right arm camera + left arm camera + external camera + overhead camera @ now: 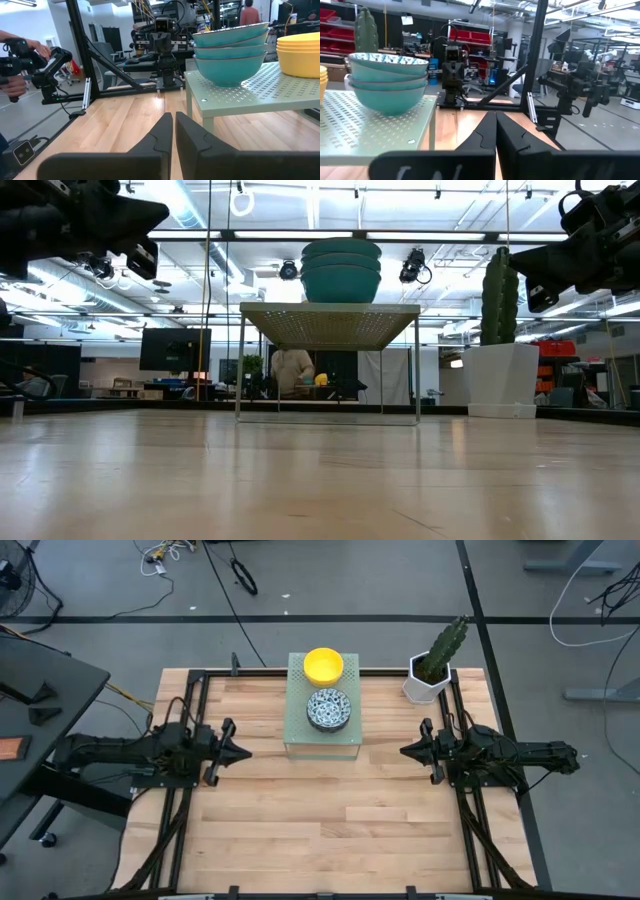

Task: Pick & Place Mini bowls
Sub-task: Return to Home Position

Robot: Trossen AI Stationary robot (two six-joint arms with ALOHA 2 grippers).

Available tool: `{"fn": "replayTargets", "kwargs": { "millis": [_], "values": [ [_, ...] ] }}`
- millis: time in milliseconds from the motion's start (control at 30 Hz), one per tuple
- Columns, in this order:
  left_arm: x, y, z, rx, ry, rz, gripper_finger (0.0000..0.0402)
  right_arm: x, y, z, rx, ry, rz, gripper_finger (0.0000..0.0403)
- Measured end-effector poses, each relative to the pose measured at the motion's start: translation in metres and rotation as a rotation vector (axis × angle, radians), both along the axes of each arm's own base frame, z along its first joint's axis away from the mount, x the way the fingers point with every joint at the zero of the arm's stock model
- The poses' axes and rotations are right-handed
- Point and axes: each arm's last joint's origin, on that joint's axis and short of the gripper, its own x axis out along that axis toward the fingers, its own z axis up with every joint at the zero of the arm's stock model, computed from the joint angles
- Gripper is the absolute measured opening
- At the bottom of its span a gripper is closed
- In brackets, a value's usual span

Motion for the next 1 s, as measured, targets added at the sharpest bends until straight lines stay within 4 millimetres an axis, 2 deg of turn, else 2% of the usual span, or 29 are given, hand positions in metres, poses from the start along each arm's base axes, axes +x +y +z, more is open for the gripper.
{"fn": "replayTargets", "kwargs": {
  "millis": [533, 1000],
  "values": [
    [-0.006, 0.000, -0.009, 0.008, -0.026, 0.019, 0.0000, 0.000, 0.000, 0.000, 0.000, 0.000, 0.000, 0.0027],
    [-0.017, -0.001, -0.008, 0.038, -0.059, 0.014, 0.0000, 0.000, 0.000, 0.000, 0.000, 0.000, 0.000, 0.0027]
  ]
}}
